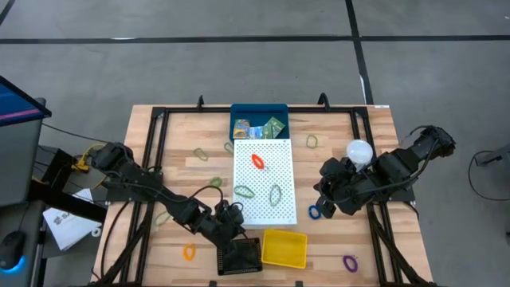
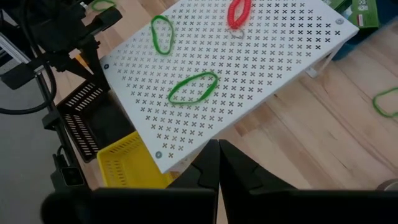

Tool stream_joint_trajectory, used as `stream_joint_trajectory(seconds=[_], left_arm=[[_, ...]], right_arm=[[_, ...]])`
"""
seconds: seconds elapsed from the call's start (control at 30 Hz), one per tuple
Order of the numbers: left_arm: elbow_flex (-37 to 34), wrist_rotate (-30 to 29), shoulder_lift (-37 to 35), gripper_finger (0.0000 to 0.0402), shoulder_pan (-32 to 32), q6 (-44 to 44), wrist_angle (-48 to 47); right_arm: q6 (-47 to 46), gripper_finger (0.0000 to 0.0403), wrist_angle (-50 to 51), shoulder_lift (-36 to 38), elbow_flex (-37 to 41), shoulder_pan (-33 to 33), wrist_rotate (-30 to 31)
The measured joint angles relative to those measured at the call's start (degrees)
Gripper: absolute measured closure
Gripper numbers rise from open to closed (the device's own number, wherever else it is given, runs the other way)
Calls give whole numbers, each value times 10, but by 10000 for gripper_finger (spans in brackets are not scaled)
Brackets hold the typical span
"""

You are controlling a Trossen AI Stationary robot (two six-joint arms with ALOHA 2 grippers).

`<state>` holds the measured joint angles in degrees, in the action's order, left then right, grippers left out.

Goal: Pick & Place Office Desk Supplies
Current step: Put the purple spring keychain into the yellow bin

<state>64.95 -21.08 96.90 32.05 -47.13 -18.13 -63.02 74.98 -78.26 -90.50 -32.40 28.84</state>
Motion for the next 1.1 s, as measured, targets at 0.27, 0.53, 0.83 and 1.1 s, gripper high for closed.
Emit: stream_joint_trajectory(seconds=[0.27,0.53,0.83,1.1], left_arm=[[-1,29,-11,401,4,19,36],[-1,70,-93,401,20,78,28],[-1,194,-108,401,60,-1,-55],[-1,154,-62,401,133,-116,-35]], right_arm=[[0,403,0,0,0,0,-2],[0,403,0,0,0,0,-3],[-1,403,0,0,0,-1,-3],[-20,403,2,0,0,-12,9]])
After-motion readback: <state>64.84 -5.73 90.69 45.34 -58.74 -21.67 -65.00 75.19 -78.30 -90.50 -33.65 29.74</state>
